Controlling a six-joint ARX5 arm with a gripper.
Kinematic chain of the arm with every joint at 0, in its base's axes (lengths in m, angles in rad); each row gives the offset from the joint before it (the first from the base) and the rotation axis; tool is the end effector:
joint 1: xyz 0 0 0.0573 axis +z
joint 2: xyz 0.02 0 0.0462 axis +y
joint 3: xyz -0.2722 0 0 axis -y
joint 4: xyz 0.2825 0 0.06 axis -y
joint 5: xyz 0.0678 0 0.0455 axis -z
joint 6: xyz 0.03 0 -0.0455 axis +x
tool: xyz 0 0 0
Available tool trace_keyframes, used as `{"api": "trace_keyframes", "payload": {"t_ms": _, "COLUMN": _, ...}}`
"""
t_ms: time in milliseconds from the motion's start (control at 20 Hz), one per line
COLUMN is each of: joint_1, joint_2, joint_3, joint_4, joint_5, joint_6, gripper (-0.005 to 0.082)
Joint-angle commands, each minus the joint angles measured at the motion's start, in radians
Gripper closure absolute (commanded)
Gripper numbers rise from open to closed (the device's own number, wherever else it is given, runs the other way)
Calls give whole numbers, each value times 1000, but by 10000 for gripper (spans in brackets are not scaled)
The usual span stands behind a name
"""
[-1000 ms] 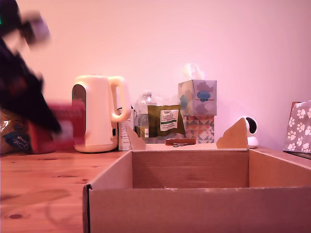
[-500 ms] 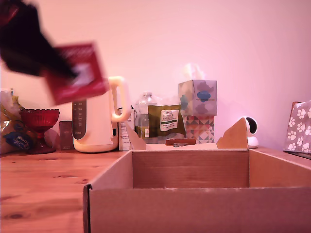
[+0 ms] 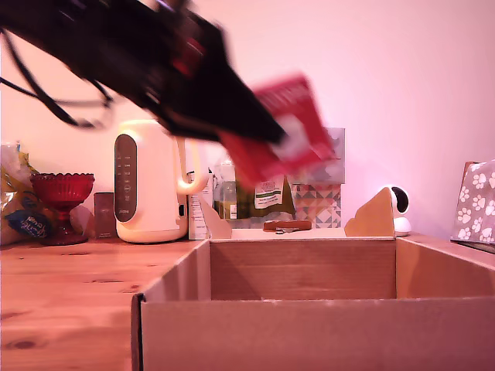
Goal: Pick the red carton of coffee filters and place it in the cardboard box
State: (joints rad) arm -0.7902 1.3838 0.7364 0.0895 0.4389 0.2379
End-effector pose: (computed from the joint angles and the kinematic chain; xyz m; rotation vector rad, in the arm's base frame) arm 0.2101 -0.2303 0.1982 0.3053 0.4405 -1.2616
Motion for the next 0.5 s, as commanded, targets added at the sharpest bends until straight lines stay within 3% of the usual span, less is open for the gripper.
{"api": "trace_keyframes", "payload": {"t_ms": 0, "joint_1": -22, "joint_2": 54, "joint_3": 14, "joint_4": 16, "joint_5": -32, "joint_6": -7, "gripper": 519}}
{"api": "trace_keyframes", "payload": {"t_ms": 150, "joint_1": -61, "joint_2": 156, "joint_3": 85, "joint_4": -29, "joint_5": -90, "joint_6": -21, "gripper": 519}}
{"api": "trace_keyframes", "payload": {"t_ms": 450, "joint_1": -93, "joint_2": 323, "joint_3": 273, "joint_4": -274, "joint_5": -174, "joint_6": -29, "gripper": 518}}
